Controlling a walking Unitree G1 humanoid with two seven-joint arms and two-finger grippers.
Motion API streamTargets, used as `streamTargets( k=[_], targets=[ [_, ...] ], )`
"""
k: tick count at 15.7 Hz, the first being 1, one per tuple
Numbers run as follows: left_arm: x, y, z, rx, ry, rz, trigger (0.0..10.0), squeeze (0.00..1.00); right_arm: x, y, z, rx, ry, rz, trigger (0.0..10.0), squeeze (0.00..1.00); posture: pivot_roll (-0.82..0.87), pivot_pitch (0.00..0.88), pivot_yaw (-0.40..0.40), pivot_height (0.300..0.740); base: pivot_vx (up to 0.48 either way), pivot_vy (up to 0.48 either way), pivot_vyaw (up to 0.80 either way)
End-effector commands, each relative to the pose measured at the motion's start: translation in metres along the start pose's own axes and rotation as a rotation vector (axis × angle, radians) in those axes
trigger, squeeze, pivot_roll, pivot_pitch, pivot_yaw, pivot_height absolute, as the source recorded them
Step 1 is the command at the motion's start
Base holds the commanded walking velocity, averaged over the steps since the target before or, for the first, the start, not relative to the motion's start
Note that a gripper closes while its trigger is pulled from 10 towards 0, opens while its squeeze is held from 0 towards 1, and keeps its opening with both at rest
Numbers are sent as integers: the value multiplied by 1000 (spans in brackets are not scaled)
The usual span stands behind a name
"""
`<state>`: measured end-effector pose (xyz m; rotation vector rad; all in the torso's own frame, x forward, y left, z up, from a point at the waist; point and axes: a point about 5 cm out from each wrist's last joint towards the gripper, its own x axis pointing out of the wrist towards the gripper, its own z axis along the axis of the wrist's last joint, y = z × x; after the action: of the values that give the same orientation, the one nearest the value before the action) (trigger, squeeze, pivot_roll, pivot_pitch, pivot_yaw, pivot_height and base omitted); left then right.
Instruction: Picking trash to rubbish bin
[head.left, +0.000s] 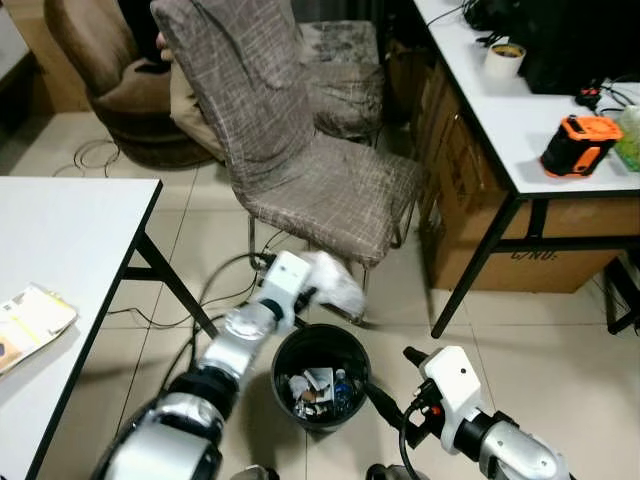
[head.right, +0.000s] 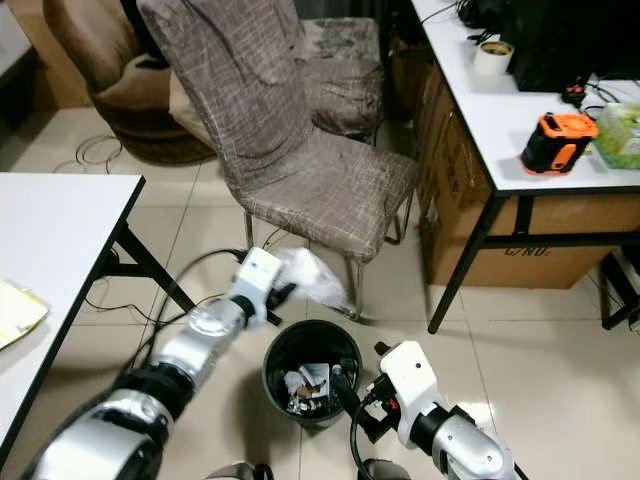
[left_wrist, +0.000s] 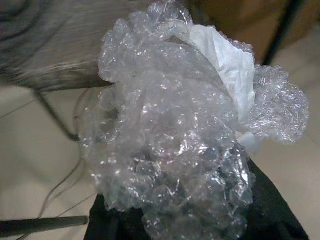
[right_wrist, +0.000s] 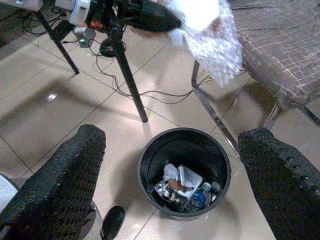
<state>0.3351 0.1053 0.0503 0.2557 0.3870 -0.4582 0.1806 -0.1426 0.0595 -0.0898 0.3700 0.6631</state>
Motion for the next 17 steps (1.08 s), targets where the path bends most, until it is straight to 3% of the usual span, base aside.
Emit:
streamTargets(
  k=[1, 3, 7, 8, 17],
  targets=[
    [0, 5, 0, 3, 6, 35, 10000, 0, -3, 3, 2, 15, 3, 24, 10000, 0, -156, 102, 54, 740, 0, 0, 0],
    [1, 21, 5, 1, 7, 106, 10000, 0, -6, 3, 9, 16, 21, 53, 10000, 0, -152, 101, 46, 740, 0, 0, 0],
    [3, 20, 13, -16, -22, 78, 10000, 31, -5, -5, 16, -20, 29, 47, 10000, 0, -157, 93, 43, 740, 0, 0, 0],
    [4, 20, 15, -23, -34, 80, 10000, 1000, -5, -5, 16, -17, 32, 46, 10000, 0, -157, 91, 42, 740, 0, 0, 0],
    [6, 20, 24, -49, -71, 63, 10000, 1000, -3, -5, 17, -31, 49, 48, 10000, 0, -155, 85, 41, 740, 0, 0, 0]
  ],
)
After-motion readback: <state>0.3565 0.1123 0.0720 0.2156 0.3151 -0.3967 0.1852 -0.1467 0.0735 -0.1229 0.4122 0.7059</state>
